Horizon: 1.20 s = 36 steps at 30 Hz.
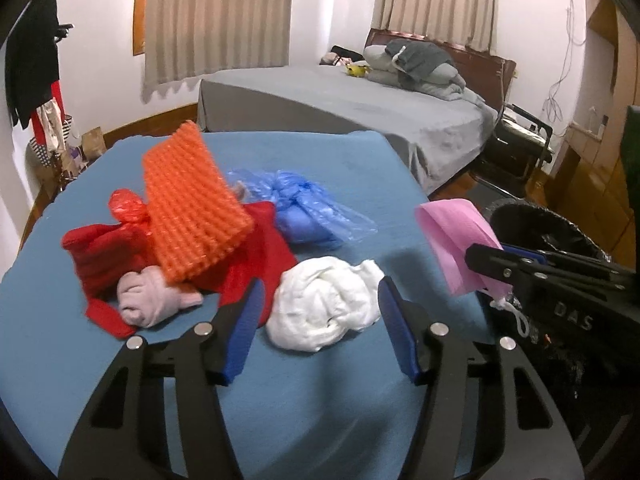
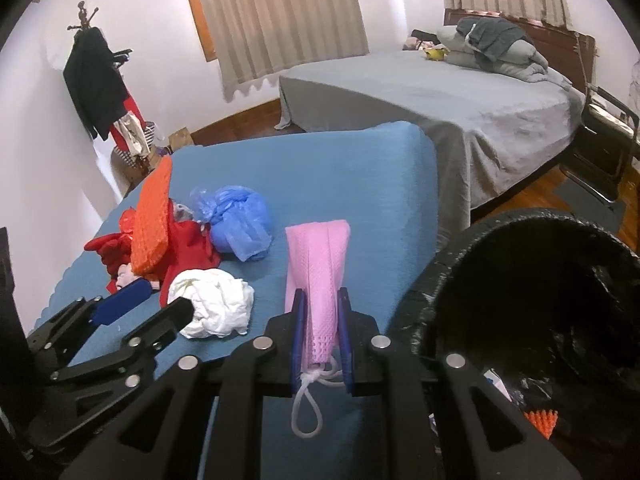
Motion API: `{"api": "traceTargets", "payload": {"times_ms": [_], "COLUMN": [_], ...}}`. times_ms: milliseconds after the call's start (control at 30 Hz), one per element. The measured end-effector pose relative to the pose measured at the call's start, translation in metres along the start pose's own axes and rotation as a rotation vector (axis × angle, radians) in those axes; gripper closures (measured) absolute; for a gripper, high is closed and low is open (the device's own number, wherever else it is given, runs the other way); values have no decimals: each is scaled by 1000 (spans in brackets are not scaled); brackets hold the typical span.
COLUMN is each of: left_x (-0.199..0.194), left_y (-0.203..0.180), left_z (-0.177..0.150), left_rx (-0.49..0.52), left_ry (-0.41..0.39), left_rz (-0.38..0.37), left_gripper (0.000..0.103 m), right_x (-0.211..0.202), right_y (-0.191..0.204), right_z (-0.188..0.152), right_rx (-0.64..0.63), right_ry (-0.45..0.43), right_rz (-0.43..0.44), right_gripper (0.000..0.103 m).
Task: Collect trash
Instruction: 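Grasp the white cloth with the left tool while the right tool holds the mask, then move both tools over the bin and release cloth and mask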
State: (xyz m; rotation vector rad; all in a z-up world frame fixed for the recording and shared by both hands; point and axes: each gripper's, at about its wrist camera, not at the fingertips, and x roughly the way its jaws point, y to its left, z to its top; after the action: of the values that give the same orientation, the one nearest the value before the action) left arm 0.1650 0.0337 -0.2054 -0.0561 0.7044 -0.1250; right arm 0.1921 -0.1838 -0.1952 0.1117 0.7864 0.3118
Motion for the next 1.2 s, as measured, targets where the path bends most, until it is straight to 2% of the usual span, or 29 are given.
{"api": "traceTargets", "payload": {"times_ms": [233,367,433,467,600,867,1200], "left_x": [25,30,28,27,21,-1,-21], "left_y": [-6,-10,-12,-13,-16,-15,-29], "left_z": [1,0,0,0,-2,4,21], "left_rx": [14,27,38,44,44,28,38], "left_ry": [64,75,65,62,48,2,-48], "left_rz": [6,22,24,23,2,-15,-32], "left_gripper": [44,43,52,61,70,72,72], "right_x": [-3,-5,-6,-7,-11,-28,-60], "right_y": [-7,-11,-11,-11,-12,-18,-36], "right_z": [-1,-1,-2,-2,-2,-1,0], "right_rx": [19,28,31,33,38,53,93], "right_ry": [-6,-9,-12,-14,-21,-49,-91], "right_rz": [-6,-11,-13,-14,-16,-11,-47], "right_gripper": [88,88,88,88,88,88,88]}}
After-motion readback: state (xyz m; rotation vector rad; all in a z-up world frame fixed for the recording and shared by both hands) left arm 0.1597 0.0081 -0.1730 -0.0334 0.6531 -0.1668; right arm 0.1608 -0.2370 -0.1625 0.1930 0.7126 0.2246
